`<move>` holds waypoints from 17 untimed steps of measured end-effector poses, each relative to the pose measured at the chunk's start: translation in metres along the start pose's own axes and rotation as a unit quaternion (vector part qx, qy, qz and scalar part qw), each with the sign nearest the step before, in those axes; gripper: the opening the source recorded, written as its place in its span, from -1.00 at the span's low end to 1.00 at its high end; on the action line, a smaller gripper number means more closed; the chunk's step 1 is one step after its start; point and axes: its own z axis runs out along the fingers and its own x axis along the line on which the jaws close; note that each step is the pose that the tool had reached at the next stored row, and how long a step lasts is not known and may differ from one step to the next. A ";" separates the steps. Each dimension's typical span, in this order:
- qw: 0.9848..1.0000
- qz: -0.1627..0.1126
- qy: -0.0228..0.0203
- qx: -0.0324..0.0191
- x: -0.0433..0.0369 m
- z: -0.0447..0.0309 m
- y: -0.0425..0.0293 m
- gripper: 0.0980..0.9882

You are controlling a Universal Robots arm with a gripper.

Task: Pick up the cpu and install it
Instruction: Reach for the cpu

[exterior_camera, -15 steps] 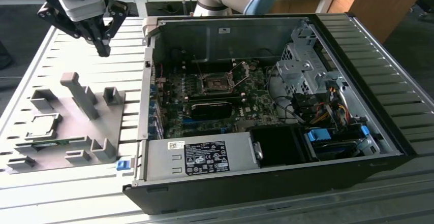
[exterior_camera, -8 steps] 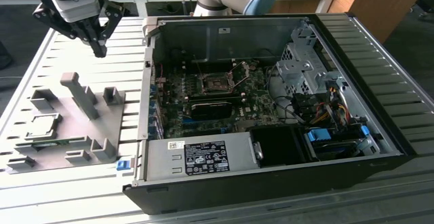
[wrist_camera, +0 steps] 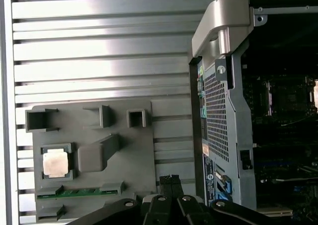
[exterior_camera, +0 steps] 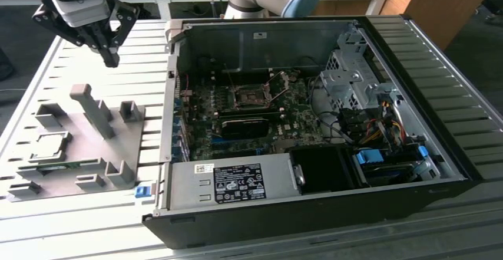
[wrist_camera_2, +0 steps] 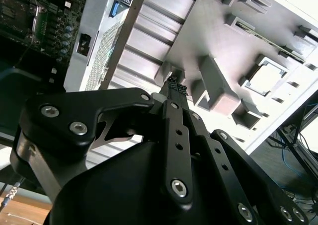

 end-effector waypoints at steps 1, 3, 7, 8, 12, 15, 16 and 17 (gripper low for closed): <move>1.000 0.000 0.000 0.000 0.0009 0.0001 -0.0001 -0.98; 1.000 0.000 0.000 0.000 0.0026 0.0003 -0.0002 -0.98; 1.000 0.000 0.000 0.000 0.0056 0.0008 -0.0005 -0.98; 1.000 0.000 0.000 0.000 0.0063 0.0009 -0.0005 -0.98; 1.000 0.000 0.000 0.000 0.0090 0.0013 -0.0008 -0.98; 1.000 0.000 0.000 0.000 0.0111 0.0017 -0.0009 -0.98; 1.000 0.000 0.000 0.000 0.0118 0.0018 -0.0010 -0.98; 1.000 0.000 0.000 0.000 0.0125 0.0019 -0.0010 -0.98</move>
